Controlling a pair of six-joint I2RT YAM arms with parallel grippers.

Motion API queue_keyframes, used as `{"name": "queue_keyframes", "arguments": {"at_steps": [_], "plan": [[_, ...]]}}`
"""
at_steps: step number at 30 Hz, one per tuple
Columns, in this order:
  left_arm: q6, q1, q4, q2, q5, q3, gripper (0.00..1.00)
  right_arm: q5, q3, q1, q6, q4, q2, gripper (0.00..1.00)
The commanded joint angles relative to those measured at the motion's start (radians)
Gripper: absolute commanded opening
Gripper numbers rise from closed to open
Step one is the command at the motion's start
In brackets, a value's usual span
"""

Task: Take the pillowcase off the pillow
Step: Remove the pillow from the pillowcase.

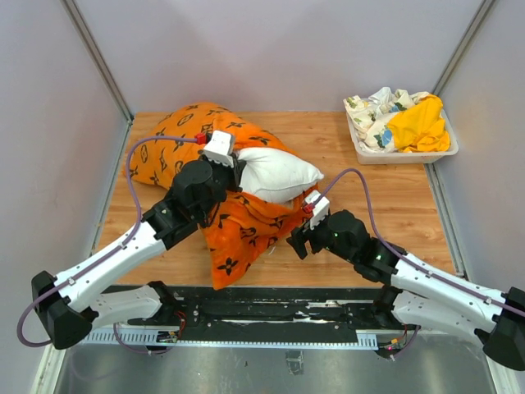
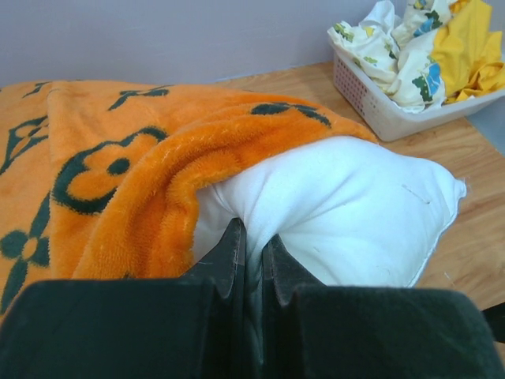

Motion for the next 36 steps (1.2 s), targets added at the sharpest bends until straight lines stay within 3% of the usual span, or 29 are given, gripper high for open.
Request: {"name": "queue_keyframes", "arguments": {"at_steps": [1,9,14,22,31,36], "plan": [[-0.028,0.017,0.2,-0.049,-0.003,0.044,0.0,-0.029,0.057,-0.031,-0.029,-0.105,-0.028,0.88],[-0.09,0.018,0.17,0.011,0.003,0.054,0.0,-0.115,0.215,0.043,-0.048,0.03,-0.069,0.92],[-0.164,0.018,0.161,0.076,-0.016,0.082,0.0,-0.112,0.325,0.075,-0.012,0.085,0.094,0.83],[-0.176,0.018,0.189,0.102,-0.019,0.081,0.0,-0.123,0.402,0.16,-0.008,0.17,0.339,0.78],[-0.128,0.018,0.175,0.14,-0.16,0.141,0.0,-0.13,0.239,0.204,0.089,0.177,0.343,0.21],[-0.096,0.03,0.163,0.201,-0.241,0.251,0.0,-0.076,0.102,0.236,0.137,0.118,0.319,0.01]]}}
